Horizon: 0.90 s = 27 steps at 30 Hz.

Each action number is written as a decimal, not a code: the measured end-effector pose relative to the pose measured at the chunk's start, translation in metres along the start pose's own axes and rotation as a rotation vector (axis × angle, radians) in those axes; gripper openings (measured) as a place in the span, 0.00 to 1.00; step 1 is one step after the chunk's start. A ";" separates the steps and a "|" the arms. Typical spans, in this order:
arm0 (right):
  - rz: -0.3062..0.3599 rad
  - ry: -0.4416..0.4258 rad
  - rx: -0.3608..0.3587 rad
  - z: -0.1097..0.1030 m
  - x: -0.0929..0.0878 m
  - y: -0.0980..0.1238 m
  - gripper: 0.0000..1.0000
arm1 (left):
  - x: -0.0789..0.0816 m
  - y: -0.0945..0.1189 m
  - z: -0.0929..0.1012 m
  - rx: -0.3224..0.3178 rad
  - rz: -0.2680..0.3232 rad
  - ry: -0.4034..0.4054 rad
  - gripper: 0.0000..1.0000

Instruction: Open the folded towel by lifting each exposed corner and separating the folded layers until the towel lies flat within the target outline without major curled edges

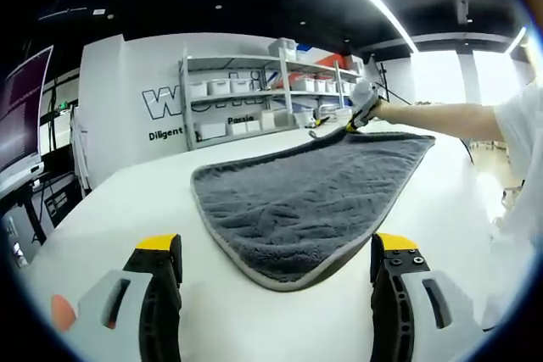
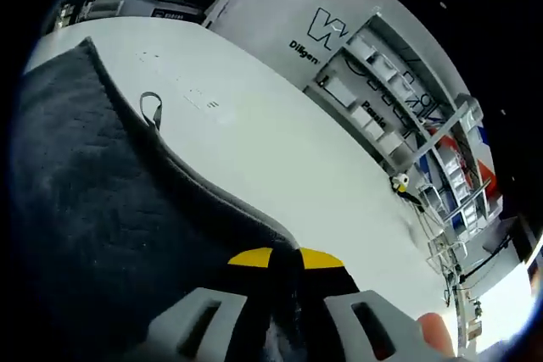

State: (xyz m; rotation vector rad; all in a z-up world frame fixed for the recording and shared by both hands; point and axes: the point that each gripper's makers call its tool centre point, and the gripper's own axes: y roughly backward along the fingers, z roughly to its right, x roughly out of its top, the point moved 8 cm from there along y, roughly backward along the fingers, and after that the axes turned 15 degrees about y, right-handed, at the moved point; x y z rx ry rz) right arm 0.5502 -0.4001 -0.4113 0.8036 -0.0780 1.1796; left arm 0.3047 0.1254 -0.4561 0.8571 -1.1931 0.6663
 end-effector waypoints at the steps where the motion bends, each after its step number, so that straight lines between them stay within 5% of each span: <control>1: -0.010 -0.008 -0.002 0.000 0.000 -0.003 0.06 | 0.000 0.000 0.000 -0.001 0.000 0.000 0.91; 15: -0.085 -0.065 0.030 -0.017 -0.018 -0.031 0.08 | 0.001 0.000 0.003 -0.002 -0.010 -0.007 0.91; 20: -0.078 -0.065 0.025 -0.009 -0.019 -0.028 0.21 | 0.001 0.001 0.003 -0.002 -0.010 -0.007 0.91; 27: 0.083 -0.205 0.033 0.018 -0.015 0.005 0.34 | 0.002 0.002 0.000 0.006 -0.005 -0.006 0.91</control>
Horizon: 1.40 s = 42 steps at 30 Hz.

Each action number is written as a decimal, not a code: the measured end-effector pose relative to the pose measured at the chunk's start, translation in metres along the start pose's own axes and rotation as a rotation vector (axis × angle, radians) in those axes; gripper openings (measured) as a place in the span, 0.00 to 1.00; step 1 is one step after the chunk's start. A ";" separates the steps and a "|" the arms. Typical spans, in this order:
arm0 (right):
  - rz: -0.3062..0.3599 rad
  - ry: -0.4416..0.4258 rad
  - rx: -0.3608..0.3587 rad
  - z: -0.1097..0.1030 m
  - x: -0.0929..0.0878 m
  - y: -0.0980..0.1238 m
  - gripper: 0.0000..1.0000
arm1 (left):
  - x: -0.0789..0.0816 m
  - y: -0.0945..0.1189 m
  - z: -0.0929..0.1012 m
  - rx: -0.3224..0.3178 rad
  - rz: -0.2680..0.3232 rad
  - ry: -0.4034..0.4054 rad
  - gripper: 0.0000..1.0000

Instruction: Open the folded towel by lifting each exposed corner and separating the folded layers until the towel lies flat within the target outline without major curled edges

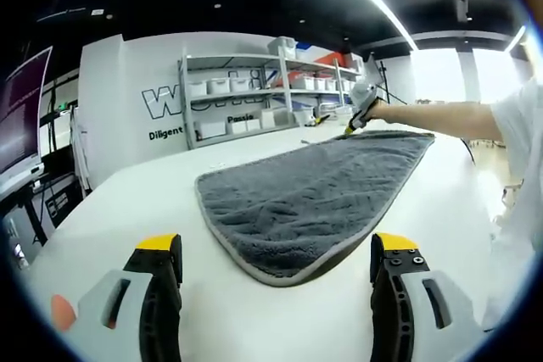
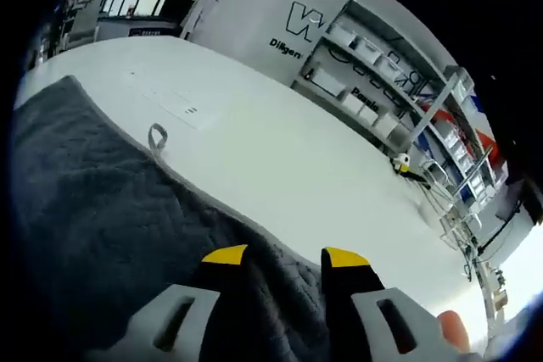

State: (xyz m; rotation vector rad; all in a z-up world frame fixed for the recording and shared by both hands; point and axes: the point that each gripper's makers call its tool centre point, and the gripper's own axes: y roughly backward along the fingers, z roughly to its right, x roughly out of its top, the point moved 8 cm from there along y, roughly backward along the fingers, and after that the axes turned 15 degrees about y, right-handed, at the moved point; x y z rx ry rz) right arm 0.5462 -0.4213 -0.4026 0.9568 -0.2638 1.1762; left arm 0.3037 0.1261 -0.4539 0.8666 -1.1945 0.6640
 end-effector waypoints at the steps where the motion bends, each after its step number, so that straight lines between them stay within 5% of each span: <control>1: 0.025 -0.013 0.002 0.005 0.002 0.007 0.36 | 0.000 0.000 0.000 0.000 0.001 0.001 0.91; 8: 0.197 -0.076 0.008 0.025 0.002 0.066 0.46 | -0.002 0.001 -0.001 0.009 0.005 -0.001 0.91; 12: 0.295 -0.150 0.039 0.028 -0.014 0.110 0.56 | -0.004 0.002 -0.002 0.016 0.003 0.001 0.91; 17: 0.354 -0.141 0.051 0.019 -0.044 0.157 0.67 | -0.005 0.002 -0.004 0.025 0.000 0.008 0.91; 31: 0.341 -0.167 0.164 -0.034 -0.128 0.220 0.96 | -0.008 0.003 -0.009 0.034 -0.009 0.013 0.91; 42: 0.338 -0.215 0.216 -0.053 -0.162 0.241 0.99 | -0.010 0.001 -0.011 0.035 -0.022 0.007 0.91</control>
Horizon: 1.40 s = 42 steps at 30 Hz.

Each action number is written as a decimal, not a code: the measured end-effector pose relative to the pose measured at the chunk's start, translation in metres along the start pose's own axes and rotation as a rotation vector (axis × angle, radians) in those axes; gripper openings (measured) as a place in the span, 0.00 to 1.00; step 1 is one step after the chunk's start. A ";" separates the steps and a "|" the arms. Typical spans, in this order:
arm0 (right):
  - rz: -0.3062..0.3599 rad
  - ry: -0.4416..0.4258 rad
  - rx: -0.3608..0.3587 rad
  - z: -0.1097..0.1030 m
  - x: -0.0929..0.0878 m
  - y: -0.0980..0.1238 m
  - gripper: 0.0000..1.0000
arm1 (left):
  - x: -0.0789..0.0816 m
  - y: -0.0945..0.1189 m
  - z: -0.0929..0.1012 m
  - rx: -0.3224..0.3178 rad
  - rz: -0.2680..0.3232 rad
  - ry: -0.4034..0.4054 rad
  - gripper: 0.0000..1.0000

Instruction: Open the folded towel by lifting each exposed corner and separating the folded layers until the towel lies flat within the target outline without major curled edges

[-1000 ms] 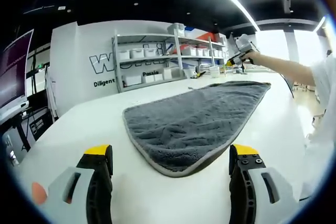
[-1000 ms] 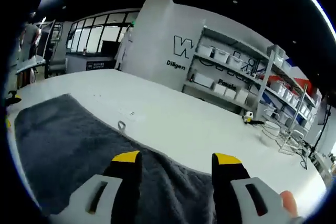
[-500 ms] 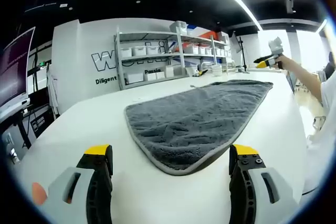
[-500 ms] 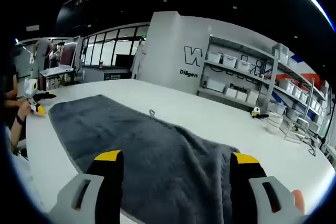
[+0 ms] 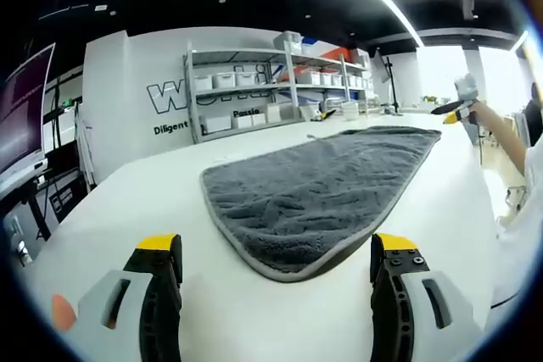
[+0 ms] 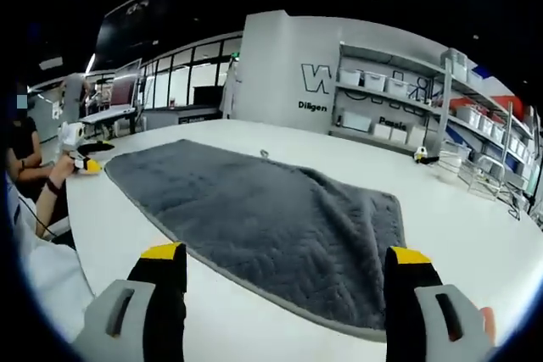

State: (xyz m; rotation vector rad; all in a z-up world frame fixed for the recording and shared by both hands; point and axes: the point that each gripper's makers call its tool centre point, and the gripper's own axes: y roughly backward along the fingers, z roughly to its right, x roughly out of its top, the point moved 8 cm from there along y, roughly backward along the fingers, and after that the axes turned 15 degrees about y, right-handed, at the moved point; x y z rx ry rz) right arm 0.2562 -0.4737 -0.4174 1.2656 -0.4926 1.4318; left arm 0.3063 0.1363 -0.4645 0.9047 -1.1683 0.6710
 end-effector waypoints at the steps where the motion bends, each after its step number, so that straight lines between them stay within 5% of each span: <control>1: -0.001 -0.002 0.004 -0.002 -0.001 0.002 0.99 | 0.000 0.000 0.000 0.000 0.000 0.000 0.91; 11: -0.008 -0.021 0.012 0.002 -0.006 0.005 0.99 | 0.000 -0.001 0.000 -0.009 0.003 -0.002 0.91; 25: 0.007 -0.023 -0.062 0.056 0.028 -0.019 0.96 | 0.000 0.000 0.001 -0.006 0.000 -0.005 0.91; 35: -0.089 0.029 -0.161 0.095 0.034 -0.054 0.85 | 0.001 0.000 0.002 -0.007 0.003 -0.007 0.91; 42: -0.133 -0.038 -0.200 0.120 0.022 -0.092 0.74 | 0.001 0.001 0.003 -0.010 0.007 -0.009 0.91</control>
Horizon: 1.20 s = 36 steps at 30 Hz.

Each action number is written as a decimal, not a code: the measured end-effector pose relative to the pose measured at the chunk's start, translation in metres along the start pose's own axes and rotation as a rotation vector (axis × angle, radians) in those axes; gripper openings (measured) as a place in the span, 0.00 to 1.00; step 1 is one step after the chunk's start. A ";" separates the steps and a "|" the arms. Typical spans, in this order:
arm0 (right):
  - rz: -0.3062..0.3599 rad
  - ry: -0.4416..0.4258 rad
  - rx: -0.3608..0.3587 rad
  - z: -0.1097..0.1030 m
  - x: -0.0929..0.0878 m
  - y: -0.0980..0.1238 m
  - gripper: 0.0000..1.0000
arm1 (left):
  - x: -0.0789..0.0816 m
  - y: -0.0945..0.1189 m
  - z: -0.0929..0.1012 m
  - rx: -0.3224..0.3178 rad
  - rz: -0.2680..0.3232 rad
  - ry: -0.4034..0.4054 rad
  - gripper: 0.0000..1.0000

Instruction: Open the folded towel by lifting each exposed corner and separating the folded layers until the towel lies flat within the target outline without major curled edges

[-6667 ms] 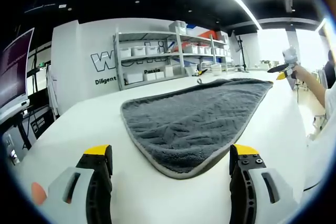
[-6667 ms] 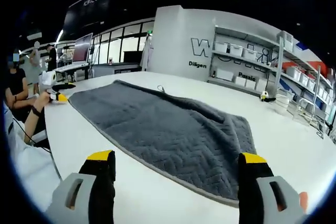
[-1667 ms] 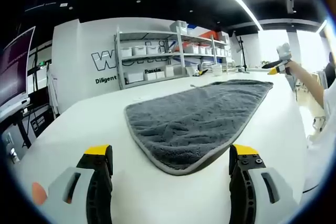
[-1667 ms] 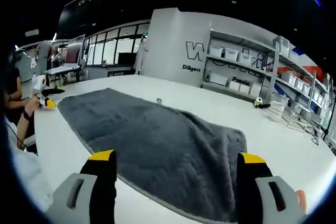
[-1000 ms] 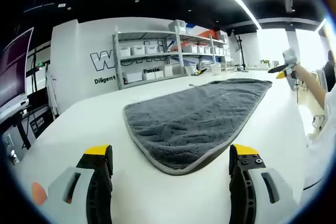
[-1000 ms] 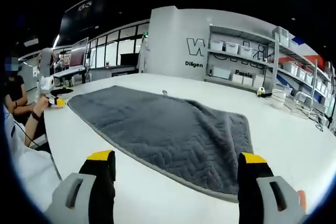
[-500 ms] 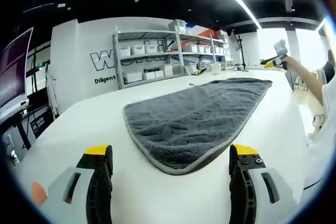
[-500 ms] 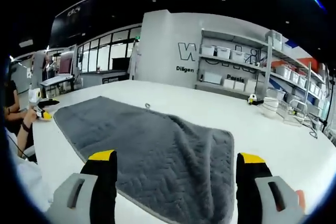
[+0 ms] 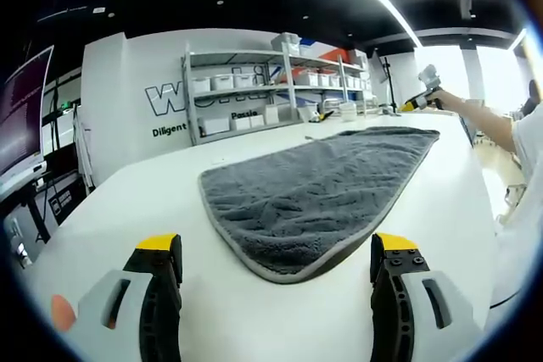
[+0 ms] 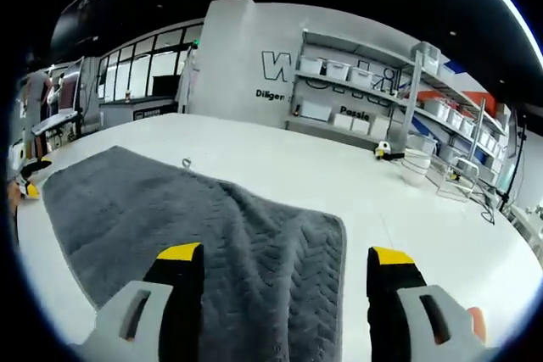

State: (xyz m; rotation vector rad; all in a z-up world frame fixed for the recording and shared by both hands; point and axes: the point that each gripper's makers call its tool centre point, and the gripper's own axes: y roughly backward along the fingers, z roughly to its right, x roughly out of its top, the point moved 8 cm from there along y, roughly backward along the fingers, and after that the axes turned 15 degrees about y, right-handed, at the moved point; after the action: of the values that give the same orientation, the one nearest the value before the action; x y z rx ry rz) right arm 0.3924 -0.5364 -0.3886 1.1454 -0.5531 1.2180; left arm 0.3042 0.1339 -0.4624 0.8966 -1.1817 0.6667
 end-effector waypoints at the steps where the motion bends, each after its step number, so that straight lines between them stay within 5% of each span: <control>1: -0.004 -0.007 -0.003 0.002 -0.001 -0.006 0.74 | 0.000 0.000 0.000 0.000 0.000 0.000 0.91; 10: -0.050 -0.089 0.015 0.009 -0.006 -0.064 0.76 | 0.002 0.000 0.001 -0.007 0.004 -0.003 0.91; 20: -0.144 -0.084 0.034 0.005 -0.011 -0.111 0.77 | 0.004 -0.001 0.003 -0.035 0.012 -0.009 0.91; 28: -0.187 -0.041 0.067 -0.002 -0.023 -0.128 0.79 | 0.004 -0.003 0.004 -0.052 0.003 -0.025 0.91; 36: -0.146 -0.138 0.095 0.006 -0.036 -0.136 0.83 | 0.003 -0.004 0.004 -0.061 0.005 -0.030 0.91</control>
State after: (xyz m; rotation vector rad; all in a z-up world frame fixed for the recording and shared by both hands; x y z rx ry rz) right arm 0.5080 -0.5479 -0.4687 1.3340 -0.5097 1.0539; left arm 0.3062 0.1289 -0.4598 0.8558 -1.2253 0.6197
